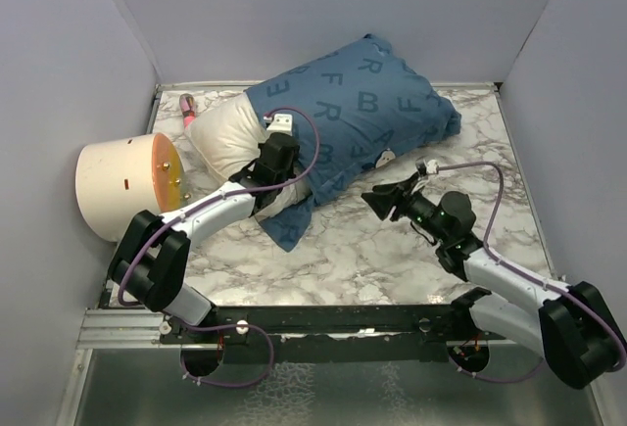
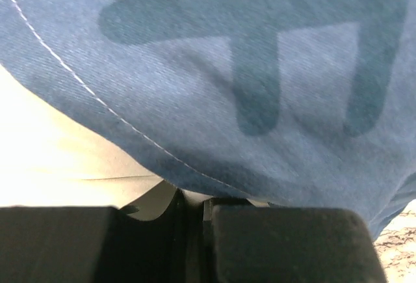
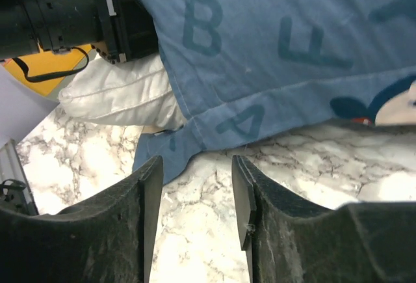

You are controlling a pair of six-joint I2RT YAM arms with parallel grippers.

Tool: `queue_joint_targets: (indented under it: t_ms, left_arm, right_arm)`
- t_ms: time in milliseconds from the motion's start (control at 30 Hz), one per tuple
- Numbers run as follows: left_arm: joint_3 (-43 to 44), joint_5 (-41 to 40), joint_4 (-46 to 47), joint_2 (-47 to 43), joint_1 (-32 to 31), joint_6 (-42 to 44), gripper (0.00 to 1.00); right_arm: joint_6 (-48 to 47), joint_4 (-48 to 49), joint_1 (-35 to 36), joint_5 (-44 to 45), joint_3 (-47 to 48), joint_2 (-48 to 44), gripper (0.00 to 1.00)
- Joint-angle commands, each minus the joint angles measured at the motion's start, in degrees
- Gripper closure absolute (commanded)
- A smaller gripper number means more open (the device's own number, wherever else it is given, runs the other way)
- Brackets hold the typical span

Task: Put the pillow into the pillowcase
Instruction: Stuff the pillow into the pillowcase.

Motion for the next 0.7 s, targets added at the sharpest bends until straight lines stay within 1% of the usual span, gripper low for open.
queue_joint_targets:
  t_ms: [0, 67, 133, 200, 267, 367, 467, 533, 667]
  left_arm:
    - [-4.3, 9.4, 1.0, 1.3, 1.7, 0.5, 0.96]
    - [-4.5, 12.0, 2.5, 0.9, 1.7, 1.2, 0.97]
    - [-4.4, 14.0, 3.4, 0.8, 1.8, 1.9, 0.98]
    - [-4.4, 16.1, 4.3, 0.7, 1.9, 2.8, 0.98]
    - [-4.3, 18.0, 5.0, 0.6, 2.2, 3.5, 0.98]
    - [-4.2, 20.9, 5.3, 0.7, 2.3, 4.5, 0.98]
    - [-4.6, 23.1, 5.9, 0.5, 2.4, 4.7, 0.98]
    - [-5.0, 24.4, 6.6, 0.4, 2.4, 4.7, 0.98]
    - [-5.1, 25.7, 7.3, 0.5, 2.4, 4.6, 0.98]
  right_arm:
    - [-5.1, -3.1, -0.3, -5.7, 7.2, 4.5, 0.53]
    - [-4.4, -0.5, 0.2, -9.9, 10.0, 10.6, 0.53]
    - [-4.4, 1.0, 2.4, -9.2, 12.3, 15.8, 0.53]
    - [-5.3, 0.9, 5.4, -6.4, 14.9, 20.3, 0.53]
    - [-6.2, -0.6, 8.9, -2.1, 17.7, 24.5, 0.53]
    - [-6.2, -5.8, 13.0, 8.9, 22.3, 30.4, 0.5]
    - [-3.8, -4.6, 14.4, 15.7, 23.1, 33.2, 0.49]
    - [-3.3, -4.6, 15.3, 19.7, 24.0, 34.7, 0.46]
    - [-1.9, -8.1, 16.5, 25.7, 28.3, 38.6, 0.41]
